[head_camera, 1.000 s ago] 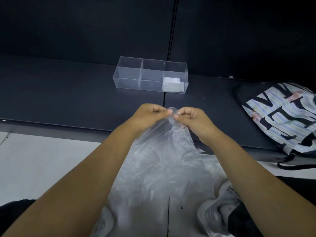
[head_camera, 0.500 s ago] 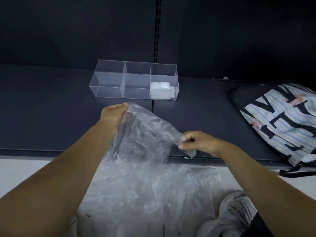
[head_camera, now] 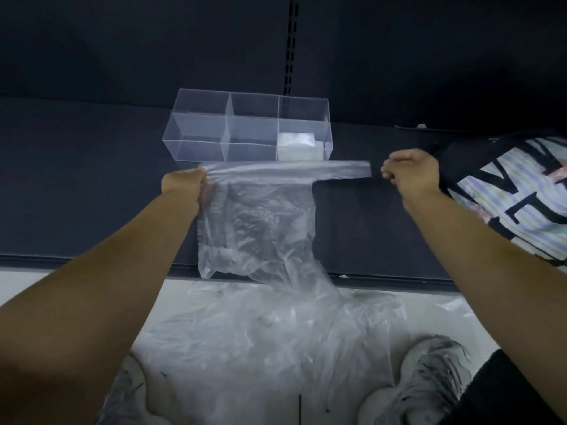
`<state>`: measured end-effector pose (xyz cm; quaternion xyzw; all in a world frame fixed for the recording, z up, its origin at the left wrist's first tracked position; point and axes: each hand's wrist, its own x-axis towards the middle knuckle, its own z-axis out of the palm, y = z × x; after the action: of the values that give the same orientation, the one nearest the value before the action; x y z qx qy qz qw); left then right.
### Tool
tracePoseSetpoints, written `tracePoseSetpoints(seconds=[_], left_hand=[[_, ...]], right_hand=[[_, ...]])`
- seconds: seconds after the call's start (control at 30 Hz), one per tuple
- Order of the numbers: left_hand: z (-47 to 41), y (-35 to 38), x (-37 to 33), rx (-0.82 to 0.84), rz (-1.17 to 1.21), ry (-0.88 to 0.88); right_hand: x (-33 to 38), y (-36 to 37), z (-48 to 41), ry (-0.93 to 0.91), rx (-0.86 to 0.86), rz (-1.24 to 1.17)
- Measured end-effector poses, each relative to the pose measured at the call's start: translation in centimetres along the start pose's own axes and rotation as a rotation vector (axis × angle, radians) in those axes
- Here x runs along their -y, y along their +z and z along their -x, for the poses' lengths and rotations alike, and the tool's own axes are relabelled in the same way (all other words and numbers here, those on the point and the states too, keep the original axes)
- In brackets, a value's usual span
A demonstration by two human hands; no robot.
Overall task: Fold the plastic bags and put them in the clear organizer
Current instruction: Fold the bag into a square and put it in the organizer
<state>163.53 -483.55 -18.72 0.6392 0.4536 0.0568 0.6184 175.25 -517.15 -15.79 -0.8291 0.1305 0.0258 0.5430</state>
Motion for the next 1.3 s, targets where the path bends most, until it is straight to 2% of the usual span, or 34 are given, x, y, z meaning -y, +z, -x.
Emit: tracePoseSetpoints(seconds=[0.03,0.1,0.2,0.33,0.4,0.47,0.53,0.63,0.73,0.77,0.83,0.97,1.03,1.1,1.13,1.2,1.3], left_hand=[[0.1,-0.2,0.2,-0.014,-0.035,0.002],[0.6,-0.9,0.9,-0.083,-0.156,0.015],[2.6,-2.5,3.2,-0.14,-0.169,0.069],[7.3,-4.8,7.1,-0.112,-0.254,0.06],[9.5,-5.2,8.7,-0.123,-0.242,0.042],[11.4,-5.2,10.0,-0.134,-0.211,-0.003],[12.3,-4.9,10.7,-0.096,-0.156,-0.078],[12.2,-4.8,11.2,-0.046,-0.071,-0.16],[11.6,-5.1,11.4,-0.098,-0.039,-0.192],[11.5,-5.2,11.4,-0.104,-0.033,-0.2],[11.7,-5.1,11.6,-0.082,-0.008,-0.219],[12.3,-4.7,11.9,-0.047,0.024,-0.243],[12.6,-4.7,12.1,-0.038,0.039,-0.254],[12.8,-4.7,12.2,-0.028,0.046,-0.256],[13.0,-4.7,12.3,-0.022,0.042,-0.257],[13.1,-4.6,12.3,-0.018,0.044,-0.255],[13.3,-4.6,12.2,-0.024,0.017,-0.244]], right_hand=[[-0.2,0.0,0.5,0.003,-0.023,-0.005],[-1.1,0.3,3.0,-0.002,0.046,0.021],[-2.8,0.0,8.6,0.011,0.299,0.038],[-5.3,-1.7,15.7,0.024,0.745,0.12],[-6.9,-1.8,18.2,0.009,0.818,0.278],[-8.2,-1.1,19.8,-0.081,0.772,0.416],[-8.9,-0.1,20.4,-0.177,0.629,0.417],[-9.2,1.0,20.0,-0.204,0.277,0.379],[-8.6,0.6,18.5,-0.109,-0.129,0.381],[-8.3,0.4,17.9,-0.072,-0.189,0.375],[-8.0,0.1,16.8,0.047,-0.123,0.206],[-8.0,-0.9,15.9,0.369,0.245,-0.268],[-8.8,-2.1,15.6,0.469,0.405,-0.486],[-8.9,-2.9,15.3,0.529,0.468,-0.663],[-8.8,-3.0,15.1,0.542,0.441,-0.687],[-8.5,-2.5,14.7,0.542,0.243,-0.569],[-8.7,-1.7,14.2,0.443,-0.105,-0.146]])
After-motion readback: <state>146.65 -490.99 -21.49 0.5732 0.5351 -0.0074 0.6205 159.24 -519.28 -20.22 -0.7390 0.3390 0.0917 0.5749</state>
